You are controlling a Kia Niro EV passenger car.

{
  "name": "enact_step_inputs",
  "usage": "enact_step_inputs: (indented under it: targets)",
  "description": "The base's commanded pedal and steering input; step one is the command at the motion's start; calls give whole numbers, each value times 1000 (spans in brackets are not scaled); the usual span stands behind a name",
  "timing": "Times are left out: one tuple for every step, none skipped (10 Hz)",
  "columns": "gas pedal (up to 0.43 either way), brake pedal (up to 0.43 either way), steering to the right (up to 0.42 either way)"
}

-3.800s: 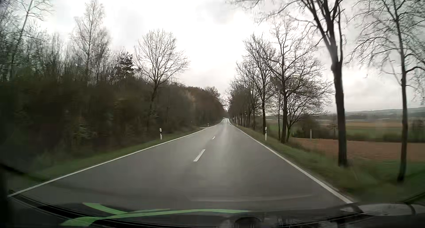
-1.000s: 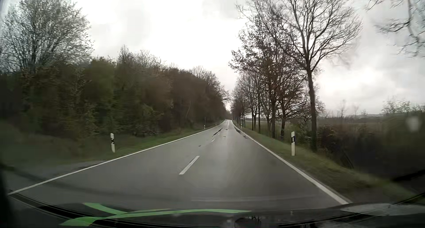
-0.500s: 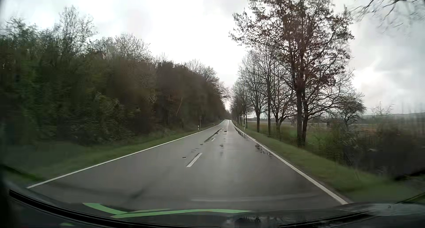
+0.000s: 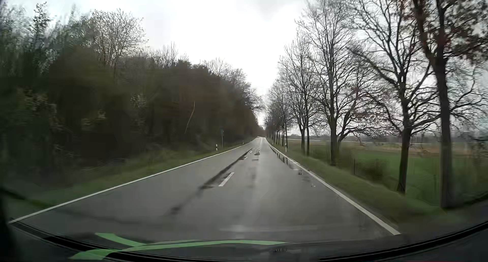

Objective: Follow the waypoints while adhering to traffic rules and regulations

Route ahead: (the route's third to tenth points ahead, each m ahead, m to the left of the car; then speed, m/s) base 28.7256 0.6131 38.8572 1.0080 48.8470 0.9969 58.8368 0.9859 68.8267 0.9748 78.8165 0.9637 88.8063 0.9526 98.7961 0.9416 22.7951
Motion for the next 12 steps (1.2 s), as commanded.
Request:
enact_step_inputs:
  targets:
    - [138,0,-1]
    - [138,0,-1]
    - [150,0,-1]
    - [150,0,-1]
    - [150,0,-1]
    - [110,0,-1]
    - [59,0,-1]
    - [47,0,-1]
    - [47,0,-1]
    - [47,0,-1]
    - [67,0,-1]
    - [110,0,-1]
